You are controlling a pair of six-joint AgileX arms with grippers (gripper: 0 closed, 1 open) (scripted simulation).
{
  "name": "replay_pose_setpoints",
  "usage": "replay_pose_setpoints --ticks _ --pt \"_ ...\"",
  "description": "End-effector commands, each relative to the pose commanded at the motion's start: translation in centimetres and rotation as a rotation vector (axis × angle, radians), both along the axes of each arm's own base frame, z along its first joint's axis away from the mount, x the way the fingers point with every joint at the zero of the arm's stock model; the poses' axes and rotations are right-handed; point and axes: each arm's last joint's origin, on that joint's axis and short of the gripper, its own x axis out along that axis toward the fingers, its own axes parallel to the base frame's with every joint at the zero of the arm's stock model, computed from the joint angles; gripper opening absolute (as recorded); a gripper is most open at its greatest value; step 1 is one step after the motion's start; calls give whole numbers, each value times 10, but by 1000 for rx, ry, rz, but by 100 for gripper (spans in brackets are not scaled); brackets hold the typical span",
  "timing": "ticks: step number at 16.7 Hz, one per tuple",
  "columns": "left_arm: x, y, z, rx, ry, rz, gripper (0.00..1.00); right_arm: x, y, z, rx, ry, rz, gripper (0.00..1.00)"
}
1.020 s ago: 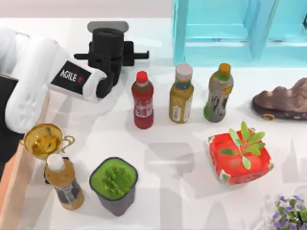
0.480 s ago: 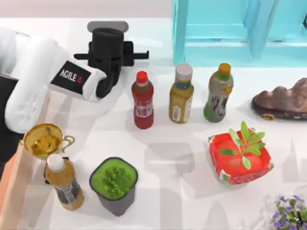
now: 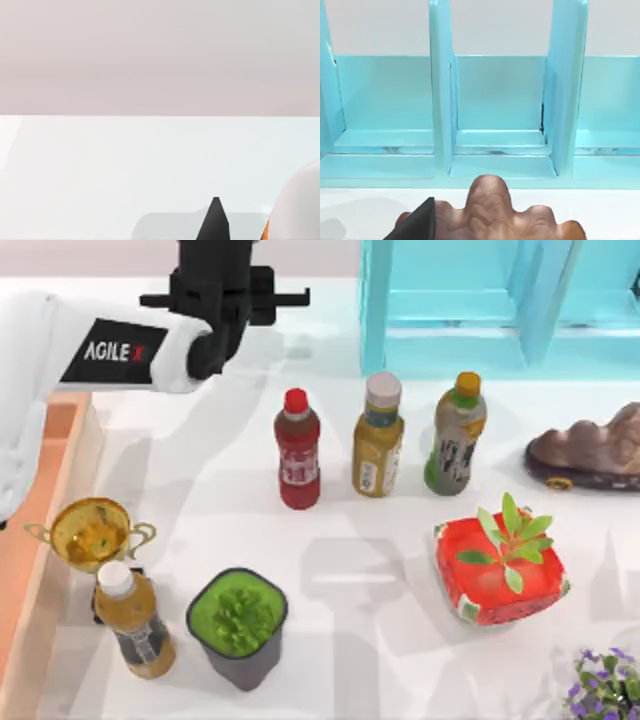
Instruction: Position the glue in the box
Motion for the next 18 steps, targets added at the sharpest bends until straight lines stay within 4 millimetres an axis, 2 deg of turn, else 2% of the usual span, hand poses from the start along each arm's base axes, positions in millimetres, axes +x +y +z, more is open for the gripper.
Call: replay_pose_setpoints --ticks 2,7,10,13,16,18 --pt "-1 0 15 -2 -7 1 0 0 0 0 0 0 0 100" --pt "-1 0 14 0 -4 1 0 0 0 0 0 0 0 100" --pt "1 18 23 38 25 -24 0 0 0 0 0 0 0 100" --pt "0 61 36 128 108 -88 0 0 0 0 0 0 0 100" --pt "-10 121 50 234 232 -199 0 0 0 0 0 0 0 100" --pt "-24 165 58 292 316 -298 0 0 0 0 0 0 0 100"
